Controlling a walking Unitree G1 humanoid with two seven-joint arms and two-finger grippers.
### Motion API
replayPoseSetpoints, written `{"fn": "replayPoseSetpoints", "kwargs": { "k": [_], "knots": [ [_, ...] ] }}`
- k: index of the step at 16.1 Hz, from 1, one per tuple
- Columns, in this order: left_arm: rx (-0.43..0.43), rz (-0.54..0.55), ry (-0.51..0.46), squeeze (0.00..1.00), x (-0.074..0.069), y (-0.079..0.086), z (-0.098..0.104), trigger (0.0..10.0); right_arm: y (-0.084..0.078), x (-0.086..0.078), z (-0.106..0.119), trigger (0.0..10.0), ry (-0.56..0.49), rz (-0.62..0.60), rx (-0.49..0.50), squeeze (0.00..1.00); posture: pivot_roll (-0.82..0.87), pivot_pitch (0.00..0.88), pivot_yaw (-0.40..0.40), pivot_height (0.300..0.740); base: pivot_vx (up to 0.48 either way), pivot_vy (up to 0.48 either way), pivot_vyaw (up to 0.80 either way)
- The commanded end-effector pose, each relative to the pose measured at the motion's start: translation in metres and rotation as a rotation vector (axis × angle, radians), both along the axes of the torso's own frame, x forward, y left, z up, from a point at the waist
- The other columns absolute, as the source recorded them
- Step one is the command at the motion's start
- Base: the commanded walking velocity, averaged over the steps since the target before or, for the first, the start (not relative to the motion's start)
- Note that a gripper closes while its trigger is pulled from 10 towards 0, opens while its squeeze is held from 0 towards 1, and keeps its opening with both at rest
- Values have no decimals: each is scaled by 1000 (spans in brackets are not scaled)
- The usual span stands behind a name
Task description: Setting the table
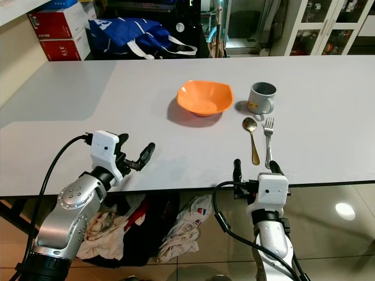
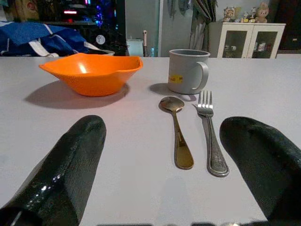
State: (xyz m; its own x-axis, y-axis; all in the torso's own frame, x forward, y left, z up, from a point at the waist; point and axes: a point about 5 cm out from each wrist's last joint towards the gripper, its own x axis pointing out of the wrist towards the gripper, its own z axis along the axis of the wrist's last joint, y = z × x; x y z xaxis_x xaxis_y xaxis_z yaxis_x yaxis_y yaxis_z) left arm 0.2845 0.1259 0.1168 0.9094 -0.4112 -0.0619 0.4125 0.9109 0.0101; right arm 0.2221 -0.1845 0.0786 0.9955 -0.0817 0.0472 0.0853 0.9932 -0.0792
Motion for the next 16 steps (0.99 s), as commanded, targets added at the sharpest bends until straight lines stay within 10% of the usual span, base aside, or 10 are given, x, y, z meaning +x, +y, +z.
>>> {"fn": "replayPoseSetpoints", "kwargs": {
  "k": [1, 12, 16],
  "knots": [
    [7, 10, -26, 0, 4, 1, 6, 10000, 1, 1, 3, 10000, -8, 7, -1, 0, -162, 0, 77, 727, 0, 0, 0],
    [12, 52, -23, 0, 14, 0, 7, 10000, 1, 0, 0, 10000, 8, 14, -4, 0, -170, 0, 76, 727, -70, 0, 0],
    [43, 160, 300, 0, 25, -2, -48, 10000, 9, 20, -26, 10000, 150, 75, 94, 0, -167, 0, 78, 727, 0, 0, 0]
  ]
}}
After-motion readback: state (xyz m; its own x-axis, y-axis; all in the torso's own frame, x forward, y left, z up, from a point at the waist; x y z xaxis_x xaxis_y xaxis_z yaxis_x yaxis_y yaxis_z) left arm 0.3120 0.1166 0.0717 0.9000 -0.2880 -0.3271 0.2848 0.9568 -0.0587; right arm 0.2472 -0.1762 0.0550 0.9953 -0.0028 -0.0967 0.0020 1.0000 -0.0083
